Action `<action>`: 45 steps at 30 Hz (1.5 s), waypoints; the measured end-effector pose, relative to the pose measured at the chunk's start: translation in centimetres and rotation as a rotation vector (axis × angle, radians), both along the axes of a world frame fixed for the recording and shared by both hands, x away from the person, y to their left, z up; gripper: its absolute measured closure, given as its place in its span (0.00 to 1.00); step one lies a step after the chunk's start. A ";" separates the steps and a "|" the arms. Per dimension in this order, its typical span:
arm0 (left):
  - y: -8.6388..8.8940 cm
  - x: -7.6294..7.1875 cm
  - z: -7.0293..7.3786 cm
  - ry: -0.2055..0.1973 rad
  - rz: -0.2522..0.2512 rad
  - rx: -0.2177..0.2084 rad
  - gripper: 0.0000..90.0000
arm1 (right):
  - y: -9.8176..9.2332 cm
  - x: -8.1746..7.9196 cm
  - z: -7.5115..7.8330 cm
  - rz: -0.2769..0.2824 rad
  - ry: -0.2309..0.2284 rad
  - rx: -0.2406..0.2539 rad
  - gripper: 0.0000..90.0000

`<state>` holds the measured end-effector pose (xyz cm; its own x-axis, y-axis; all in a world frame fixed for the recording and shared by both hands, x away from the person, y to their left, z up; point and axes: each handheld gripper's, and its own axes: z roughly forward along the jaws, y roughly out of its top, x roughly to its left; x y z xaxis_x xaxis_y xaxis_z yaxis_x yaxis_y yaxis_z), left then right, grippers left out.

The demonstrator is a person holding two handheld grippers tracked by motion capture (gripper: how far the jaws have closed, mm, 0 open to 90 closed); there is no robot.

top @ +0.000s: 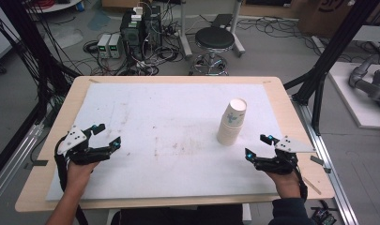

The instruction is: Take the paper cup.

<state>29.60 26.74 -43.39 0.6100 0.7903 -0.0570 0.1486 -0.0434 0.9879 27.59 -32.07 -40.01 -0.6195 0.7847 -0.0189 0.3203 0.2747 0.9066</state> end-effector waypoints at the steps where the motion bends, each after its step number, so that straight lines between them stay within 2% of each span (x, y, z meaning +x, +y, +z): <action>1: 0.0 0.0 0.0 0.000 0.001 0.000 0.18 | 0.0 0.0 0.0 -0.001 0.001 0.001 0.21; 12: -0.1 0.1 -0.2 0.006 -0.014 -0.010 0.19 | 0.2 0.3 0.0 0.017 -0.001 0.012 0.21; 14: -0.1 0.2 -0.3 0.019 -0.015 0.001 0.19 | 0.2 0.3 0.0 0.017 0.000 0.016 0.21; 16: -0.1 0.1 -0.3 0.024 -0.019 0.008 0.19 | 0.1 0.3 0.0 0.007 -0.002 0.012 0.21; 18: 0.0 0.0 -0.2 0.018 -0.023 0.014 0.19 | 0.0 0.3 0.2 -0.003 0.007 0.031 0.21; 22: 0.2 -0.4 -0.3 0.020 -0.027 0.006 0.19 | 0.4 0.0 0.6 -0.007 0.000 0.033 0.21; 25: 0.2 -0.2 -0.3 0.022 -0.030 0.006 0.19 | 0.9 -0.2 1.1 0.007 -0.012 0.043 0.21; 27: 0.1 -0.2 -0.3 0.020 -0.033 0.013 0.19 | 1.3 0.0 1.6 0.017 -0.003 0.051 0.21; 31: 0.1 -0.2 -0.4 0.023 -0.039 0.009 0.19 | 2.2 0.0 3.0 0.034 -0.015 0.038 0.21; 39: -0.1 -0.2 -0.5 0.025 -0.047 0.007 0.19 | 2.5 0.3 4.7 0.024 -0.025 0.025 0.21; 45: -0.2 -0.2 -0.5 0.025 -0.053 0.006 0.19 | 2.8 1.6 6.7 0.013 -0.014 0.025 0.21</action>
<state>29.44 26.52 -43.87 0.6492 0.7576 -0.0680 0.1707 -0.0580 0.9836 29.22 -29.30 -33.33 -0.6296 0.7769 -0.0080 0.3038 0.2556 0.9178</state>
